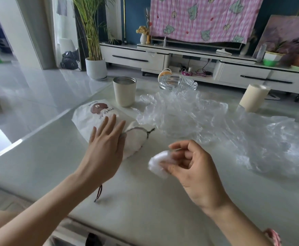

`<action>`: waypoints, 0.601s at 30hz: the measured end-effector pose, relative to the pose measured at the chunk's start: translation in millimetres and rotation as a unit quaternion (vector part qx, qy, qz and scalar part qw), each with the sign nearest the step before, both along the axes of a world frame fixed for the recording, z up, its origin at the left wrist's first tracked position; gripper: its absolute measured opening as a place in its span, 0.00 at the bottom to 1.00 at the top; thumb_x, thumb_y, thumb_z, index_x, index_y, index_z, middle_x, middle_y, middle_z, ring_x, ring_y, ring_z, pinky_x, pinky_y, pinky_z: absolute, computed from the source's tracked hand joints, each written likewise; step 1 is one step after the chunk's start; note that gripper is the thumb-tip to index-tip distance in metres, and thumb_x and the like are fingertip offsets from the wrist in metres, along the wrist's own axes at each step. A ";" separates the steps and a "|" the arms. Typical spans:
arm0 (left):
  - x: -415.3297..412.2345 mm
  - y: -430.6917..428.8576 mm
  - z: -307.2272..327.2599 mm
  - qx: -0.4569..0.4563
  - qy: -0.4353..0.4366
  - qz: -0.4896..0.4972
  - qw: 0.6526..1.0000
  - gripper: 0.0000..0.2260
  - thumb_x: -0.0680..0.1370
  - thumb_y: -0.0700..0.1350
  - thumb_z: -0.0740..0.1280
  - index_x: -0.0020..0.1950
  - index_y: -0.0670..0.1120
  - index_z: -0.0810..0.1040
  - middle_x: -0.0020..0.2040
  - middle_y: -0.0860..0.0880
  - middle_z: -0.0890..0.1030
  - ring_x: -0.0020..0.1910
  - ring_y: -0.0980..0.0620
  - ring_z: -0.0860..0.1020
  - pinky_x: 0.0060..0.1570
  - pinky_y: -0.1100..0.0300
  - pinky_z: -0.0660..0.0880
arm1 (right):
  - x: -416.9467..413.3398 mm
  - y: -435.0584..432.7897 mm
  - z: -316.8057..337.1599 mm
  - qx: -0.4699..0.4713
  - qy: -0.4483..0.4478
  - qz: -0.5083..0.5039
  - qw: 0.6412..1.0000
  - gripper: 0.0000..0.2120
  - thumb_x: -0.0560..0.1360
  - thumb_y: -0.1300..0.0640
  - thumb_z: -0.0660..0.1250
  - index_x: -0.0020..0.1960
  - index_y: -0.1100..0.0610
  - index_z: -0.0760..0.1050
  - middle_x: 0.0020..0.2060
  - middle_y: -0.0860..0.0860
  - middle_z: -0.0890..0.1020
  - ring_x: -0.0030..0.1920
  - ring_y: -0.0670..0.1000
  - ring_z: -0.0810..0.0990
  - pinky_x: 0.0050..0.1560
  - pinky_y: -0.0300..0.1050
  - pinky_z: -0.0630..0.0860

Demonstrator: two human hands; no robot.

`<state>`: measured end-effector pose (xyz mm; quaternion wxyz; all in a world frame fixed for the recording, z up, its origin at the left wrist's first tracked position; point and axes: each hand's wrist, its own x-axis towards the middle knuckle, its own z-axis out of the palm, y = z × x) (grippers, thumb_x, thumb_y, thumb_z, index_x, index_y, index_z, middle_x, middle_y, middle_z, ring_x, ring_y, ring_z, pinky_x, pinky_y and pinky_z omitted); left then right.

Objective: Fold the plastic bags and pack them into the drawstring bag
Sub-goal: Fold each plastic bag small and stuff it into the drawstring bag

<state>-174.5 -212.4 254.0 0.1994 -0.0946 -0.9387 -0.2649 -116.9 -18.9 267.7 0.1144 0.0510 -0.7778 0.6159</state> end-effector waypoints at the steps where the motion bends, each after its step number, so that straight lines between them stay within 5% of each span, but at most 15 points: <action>1: 8.7 5.0 0.4 0.026 0.006 -0.031 0.999 0.25 0.80 0.58 0.46 0.74 0.50 0.62 0.77 0.51 0.54 0.76 0.53 0.48 0.74 0.53 0.47 | 0.4 -4.5 -0.3 0.005 0.016 0.011 1.000 0.13 0.64 0.66 0.77 0.41 0.52 0.76 0.35 0.49 0.81 0.37 0.45 0.80 0.43 0.38 0.78; 4: 35.4 20.8 -2.3 0.083 0.001 -0.121 0.989 0.27 0.75 0.62 0.44 0.72 0.57 0.59 0.75 0.56 0.55 0.75 0.63 0.47 0.74 0.59 0.48 | 1.4 -18.1 -5.4 0.076 0.104 -0.007 0.992 0.12 0.65 0.63 0.77 0.35 0.50 0.76 0.35 0.47 0.80 0.36 0.44 0.78 0.41 0.33 0.74; 7: 50.1 36.2 -9.3 0.079 0.025 -0.178 0.981 0.23 0.77 0.64 0.43 0.71 0.59 0.55 0.75 0.57 0.55 0.74 0.66 0.45 0.72 0.64 0.45 | -4.1 -19.9 -11.7 0.246 0.239 -0.168 0.924 0.12 0.62 0.63 0.77 0.37 0.54 0.75 0.43 0.46 0.71 0.46 0.46 0.71 0.50 0.35 0.68; 9: 51.6 41.5 -11.9 0.075 0.044 -0.188 0.978 0.24 0.79 0.61 0.44 0.73 0.54 0.58 0.75 0.55 0.56 0.74 0.63 0.45 0.72 0.63 0.45 | -10.6 -11.6 -13.8 0.269 0.276 -0.209 0.899 0.16 0.62 0.62 0.76 0.40 0.55 0.70 0.47 0.47 0.69 0.51 0.48 0.69 0.53 0.38 0.66; 12: 52.3 47.7 -14.5 0.015 0.094 -0.214 0.972 0.22 0.82 0.52 0.47 0.74 0.45 0.62 0.76 0.50 0.59 0.76 0.54 0.51 0.71 0.56 0.49 | -19.9 0.0 -15.4 0.218 0.179 -0.172 0.944 0.16 0.67 0.55 0.70 0.46 0.50 0.63 0.42 0.43 0.71 0.43 0.47 0.72 0.43 0.41 0.70; 14: 54.9 54.5 -21.0 -0.039 0.109 -0.243 0.963 0.22 0.82 0.49 0.47 0.73 0.42 0.63 0.75 0.48 0.60 0.76 0.49 0.54 0.71 0.52 0.51 | -23.8 4.5 -19.5 0.204 0.056 -0.162 0.964 0.12 0.71 0.60 0.67 0.46 0.50 0.64 0.39 0.42 0.73 0.39 0.46 0.73 0.40 0.42 0.70; 18: 50.0 59.9 -38.2 -0.159 0.132 -0.228 0.951 0.22 0.77 0.44 0.55 0.70 0.40 0.67 0.72 0.43 0.66 0.73 0.44 0.60 0.67 0.46 0.58 | -27.8 19.1 -8.6 0.260 -0.039 -0.065 0.963 0.13 0.71 0.68 0.63 0.52 0.54 0.72 0.49 0.50 0.76 0.49 0.49 0.75 0.49 0.36 0.71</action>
